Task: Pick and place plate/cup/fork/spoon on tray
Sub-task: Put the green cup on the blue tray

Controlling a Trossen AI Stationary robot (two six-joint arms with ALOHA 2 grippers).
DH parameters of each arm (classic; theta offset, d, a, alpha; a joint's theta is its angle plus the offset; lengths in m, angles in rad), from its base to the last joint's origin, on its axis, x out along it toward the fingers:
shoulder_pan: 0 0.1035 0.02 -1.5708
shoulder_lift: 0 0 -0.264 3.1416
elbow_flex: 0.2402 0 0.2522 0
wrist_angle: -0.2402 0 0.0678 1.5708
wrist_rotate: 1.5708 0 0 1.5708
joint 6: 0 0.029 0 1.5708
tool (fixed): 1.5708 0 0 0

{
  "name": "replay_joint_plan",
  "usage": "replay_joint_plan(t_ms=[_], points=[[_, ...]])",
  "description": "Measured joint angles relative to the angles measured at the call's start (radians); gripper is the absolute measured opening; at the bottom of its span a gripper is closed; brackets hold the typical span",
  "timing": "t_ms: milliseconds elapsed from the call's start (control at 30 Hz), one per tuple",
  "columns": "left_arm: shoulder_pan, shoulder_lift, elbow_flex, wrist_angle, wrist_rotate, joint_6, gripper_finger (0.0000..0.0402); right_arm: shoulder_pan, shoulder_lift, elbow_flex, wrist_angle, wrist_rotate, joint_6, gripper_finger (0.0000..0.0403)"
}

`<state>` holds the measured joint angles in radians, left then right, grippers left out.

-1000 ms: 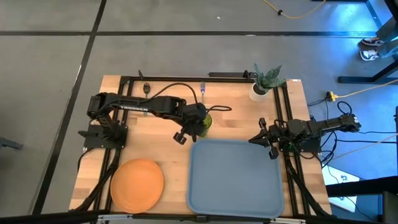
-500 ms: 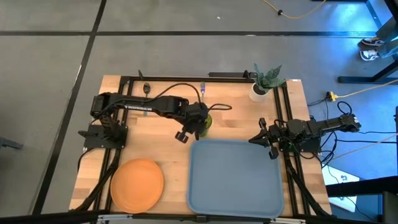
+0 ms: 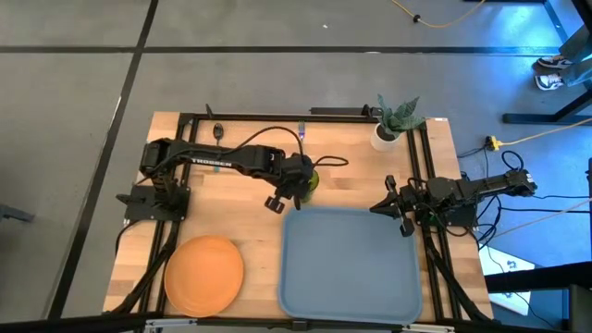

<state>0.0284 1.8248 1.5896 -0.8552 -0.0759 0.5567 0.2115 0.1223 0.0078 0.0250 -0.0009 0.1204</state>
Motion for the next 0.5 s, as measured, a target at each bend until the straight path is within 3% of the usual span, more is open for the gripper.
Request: replay_joint_plan(t_ms=[200,333,500], points=[[0.0,0.015,0.0,-0.005,0.023,-0.004,0.0012,0.0,0.0,0.0,0.0,0.0,0.001,0.0021],[-0.003,0.015,0.008,-0.016,0.007,-0.005,0.0006,0.0,0.0,0.0,0.0,0.0,0.001,0.0021],[-0.017,0.014,0.154,-0.137,0.002,-0.005,0.0004,0.0,0.0,0.0,0.0,0.0,0.001,0.0021]])
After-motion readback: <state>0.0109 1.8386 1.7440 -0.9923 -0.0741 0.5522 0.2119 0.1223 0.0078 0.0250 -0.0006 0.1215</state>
